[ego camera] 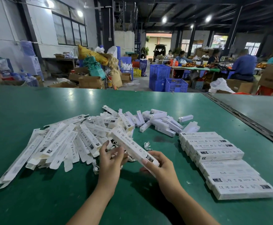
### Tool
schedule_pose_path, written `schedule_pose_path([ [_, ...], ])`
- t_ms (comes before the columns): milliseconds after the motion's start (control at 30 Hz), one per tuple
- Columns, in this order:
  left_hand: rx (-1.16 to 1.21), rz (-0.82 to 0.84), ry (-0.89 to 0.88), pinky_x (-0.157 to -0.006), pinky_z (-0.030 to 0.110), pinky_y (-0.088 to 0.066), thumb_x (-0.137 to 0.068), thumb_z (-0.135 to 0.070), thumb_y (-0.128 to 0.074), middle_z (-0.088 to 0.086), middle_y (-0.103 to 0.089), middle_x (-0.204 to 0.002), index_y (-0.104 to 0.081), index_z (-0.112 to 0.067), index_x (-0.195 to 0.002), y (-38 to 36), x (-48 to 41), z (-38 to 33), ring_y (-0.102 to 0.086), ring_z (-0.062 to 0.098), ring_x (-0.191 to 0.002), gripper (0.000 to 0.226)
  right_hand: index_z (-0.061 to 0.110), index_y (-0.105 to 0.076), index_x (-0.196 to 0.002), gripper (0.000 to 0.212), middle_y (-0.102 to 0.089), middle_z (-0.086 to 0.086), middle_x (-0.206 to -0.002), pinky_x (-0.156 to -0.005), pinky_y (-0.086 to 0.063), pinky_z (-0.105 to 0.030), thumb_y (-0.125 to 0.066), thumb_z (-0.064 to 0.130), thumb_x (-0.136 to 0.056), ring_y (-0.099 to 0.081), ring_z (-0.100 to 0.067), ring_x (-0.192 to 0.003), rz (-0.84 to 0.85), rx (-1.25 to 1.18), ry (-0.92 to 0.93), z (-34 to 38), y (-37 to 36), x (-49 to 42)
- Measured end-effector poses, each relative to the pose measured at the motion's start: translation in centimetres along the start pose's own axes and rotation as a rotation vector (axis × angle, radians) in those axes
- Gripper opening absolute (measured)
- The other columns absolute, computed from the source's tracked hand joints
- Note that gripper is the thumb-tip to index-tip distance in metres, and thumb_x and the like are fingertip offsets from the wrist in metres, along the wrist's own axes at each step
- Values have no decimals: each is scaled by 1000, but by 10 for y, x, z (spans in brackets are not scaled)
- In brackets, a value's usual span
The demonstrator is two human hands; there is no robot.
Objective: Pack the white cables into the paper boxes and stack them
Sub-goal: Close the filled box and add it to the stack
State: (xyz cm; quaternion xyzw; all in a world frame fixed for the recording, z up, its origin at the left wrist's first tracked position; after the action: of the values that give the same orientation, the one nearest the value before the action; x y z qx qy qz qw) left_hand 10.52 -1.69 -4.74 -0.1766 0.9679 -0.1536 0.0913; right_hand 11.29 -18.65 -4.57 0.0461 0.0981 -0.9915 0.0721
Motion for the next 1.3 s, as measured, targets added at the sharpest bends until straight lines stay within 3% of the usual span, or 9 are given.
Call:
schedule_pose_path([
  [133,-439,110,-270,-74,15,-49,-86,-25,-76,-8,-61,-106,-40,-50,-126,-5,11,8,-62,5,-85,59,14,-57,-97,29,-73,-8,-91,-70,-57,-36,-80,12,-79,-72,-26,-78,-45,40,58,-3,4,-1],
  [300,-685,203,-417,-79,15,-46,-90,-20,-71,-16,-54,-110,-40,-55,-130,-12,20,7,-54,4,-95,61,21,-60,-87,26,-64,7,-74,-60,-45,-22,-82,14,-76,-53,-9,-65,-79,255,169,-5,4,-1],
  [433,-714,189,-389,-78,16,-47,-89,-26,-73,-13,-56,-104,-47,-42,-137,-10,19,5,-54,4,-90,57,30,-68,-94,18,-66,7,-78,-62,-44,-17,-67,15,-85,-55,-6,-67,26,227,202,-1,0,2],
  [567,-709,167,-353,-74,7,-41,-85,-38,-72,-11,-55,-97,-43,-43,-139,-7,17,2,-51,-5,-91,61,31,-73,-107,46,-63,11,-74,-73,-47,-26,-42,15,-76,-53,-7,-72,66,200,145,-1,1,3],
  [633,-709,191,-351,-74,7,-40,-81,-46,-68,-10,-56,-99,-43,-40,-140,-6,17,0,-50,-6,-89,64,26,-69,-119,48,-65,18,-77,-78,-48,-25,-39,8,-85,-56,-4,-75,61,271,171,-2,4,2],
  [800,-735,224,-338,-78,7,-42,-75,-52,-71,-12,-64,-114,-52,-33,-141,-3,14,-1,-57,-3,-95,71,35,-58,-130,54,-57,20,-67,-63,-40,-14,-42,-3,-95,-49,1,-64,53,485,277,-2,5,3],
  [967,-717,239,-303,-78,1,-42,-74,-59,-71,-23,-66,-107,-47,-52,-133,1,15,-5,-58,-14,-100,65,49,-55,-121,53,-58,21,-68,-63,-40,-15,-47,3,-97,-48,2,-63,68,526,322,0,8,1],
  [1167,-744,313,-337,-83,-3,-37,-78,-39,-81,-32,-64,-106,-55,-49,-129,-1,18,-5,-56,-21,-103,58,27,-60,-130,41,-66,30,-94,-76,-42,-7,-54,12,-93,-61,8,-85,118,598,408,7,5,4],
  [1300,-735,289,-350,-82,-3,-38,-78,-38,-81,-33,-64,-102,-61,-44,-129,1,17,-5,-58,-19,-101,55,37,-58,-111,39,-71,21,-95,-70,-49,-10,-67,5,-90,-67,4,-82,77,581,459,8,4,7],
])
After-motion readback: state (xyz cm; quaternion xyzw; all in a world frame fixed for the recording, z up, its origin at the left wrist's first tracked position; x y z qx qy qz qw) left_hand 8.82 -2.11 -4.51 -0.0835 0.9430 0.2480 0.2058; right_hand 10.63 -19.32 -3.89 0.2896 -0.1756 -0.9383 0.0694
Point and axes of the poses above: each hand's wrist, its own x-axis away from the middle knuckle, its own y-axis out of the back of the hand, z = x × y, the point moved 1 cm from there along -x, towards the middle knuckle
